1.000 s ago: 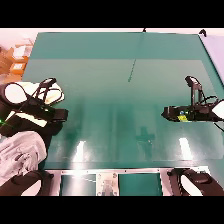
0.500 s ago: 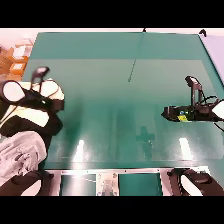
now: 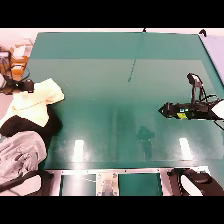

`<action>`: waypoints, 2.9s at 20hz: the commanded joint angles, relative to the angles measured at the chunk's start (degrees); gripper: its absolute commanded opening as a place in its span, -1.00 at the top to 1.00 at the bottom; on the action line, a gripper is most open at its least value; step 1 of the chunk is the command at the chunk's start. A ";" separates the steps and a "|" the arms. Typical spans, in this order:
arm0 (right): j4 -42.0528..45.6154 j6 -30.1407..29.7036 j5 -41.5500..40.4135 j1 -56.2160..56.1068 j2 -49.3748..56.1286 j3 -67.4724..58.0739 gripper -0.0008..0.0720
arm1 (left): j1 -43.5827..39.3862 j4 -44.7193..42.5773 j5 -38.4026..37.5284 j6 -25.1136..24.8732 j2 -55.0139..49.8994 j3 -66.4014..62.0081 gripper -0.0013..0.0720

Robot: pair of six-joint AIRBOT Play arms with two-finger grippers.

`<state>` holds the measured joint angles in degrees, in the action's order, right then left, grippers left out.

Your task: Fold the shirts.

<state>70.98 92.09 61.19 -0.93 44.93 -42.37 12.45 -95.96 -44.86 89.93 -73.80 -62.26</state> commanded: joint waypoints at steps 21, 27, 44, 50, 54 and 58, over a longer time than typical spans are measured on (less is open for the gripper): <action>-1.97 0.90 1.44 6.16 0.22 -8.48 0.67 | -27.23 23.65 -16.68 -11.74 -0.79 -39.17 0.90; -1.95 0.87 2.36 10.60 0.24 -9.22 0.55 | -43.12 27.67 -19.12 -7.32 -6.51 -36.20 0.90; -15.96 -17.66 11.98 30.21 35.19 -19.39 -0.21 | -21.18 33.86 -37.29 0.20 -0.63 0.31 -0.59; -17.59 -23.19 15.23 28.70 50.14 -28.11 -0.20 | -23.61 57.57 -17.79 -8.28 3.32 28.89 -0.56; -17.62 -23.17 16.04 28.46 54.12 -33.88 -0.21 | -32.37 57.79 -8.68 -7.87 3.21 31.85 -0.48; -17.64 -23.17 16.09 28.06 56.98 -36.26 -0.21 | -37.11 58.07 -5.57 -5.92 -0.66 31.85 -0.48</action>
<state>53.56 69.25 76.79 27.51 99.53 -76.53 -21.39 -38.00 -55.72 83.29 -72.38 -31.70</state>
